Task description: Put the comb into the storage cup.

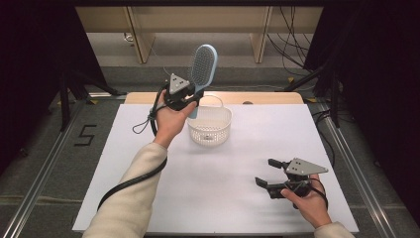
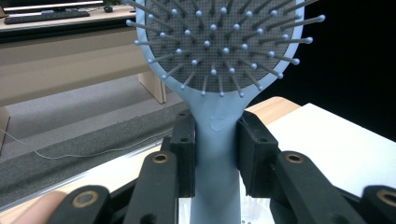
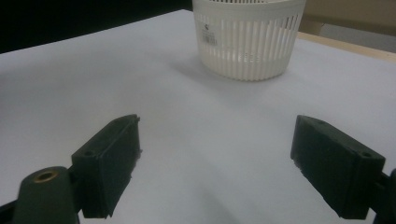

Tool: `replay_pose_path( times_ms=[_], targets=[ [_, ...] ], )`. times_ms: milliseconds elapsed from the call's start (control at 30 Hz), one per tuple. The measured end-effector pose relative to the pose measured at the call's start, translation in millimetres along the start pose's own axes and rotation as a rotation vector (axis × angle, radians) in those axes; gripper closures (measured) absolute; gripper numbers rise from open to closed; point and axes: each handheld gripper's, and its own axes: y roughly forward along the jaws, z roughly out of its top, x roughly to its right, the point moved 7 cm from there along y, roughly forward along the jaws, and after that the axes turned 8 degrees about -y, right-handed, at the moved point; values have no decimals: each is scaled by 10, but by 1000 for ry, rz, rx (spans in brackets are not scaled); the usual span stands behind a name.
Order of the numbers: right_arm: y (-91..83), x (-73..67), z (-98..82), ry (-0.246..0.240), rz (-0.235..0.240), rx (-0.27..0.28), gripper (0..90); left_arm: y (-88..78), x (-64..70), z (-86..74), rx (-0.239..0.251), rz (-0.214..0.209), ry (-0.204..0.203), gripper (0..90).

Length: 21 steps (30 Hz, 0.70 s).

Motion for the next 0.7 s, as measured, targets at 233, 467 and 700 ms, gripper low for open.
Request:
replay_pose_path(
  times_ms=[233, 467, 700],
  targets=[
    [0, -1, 0, 0, 1, 0, 164, 11, 1, -5, -2, 0, 0, 700],
    [1, -1, 0, 1, 1, 2, 164, 29, 6, -16, -4, -2, -1, 700],
    [0, 0, -2, 1, 1, 0, 164, 41, 19, -6, -5, -5, 0, 699]
  ],
)
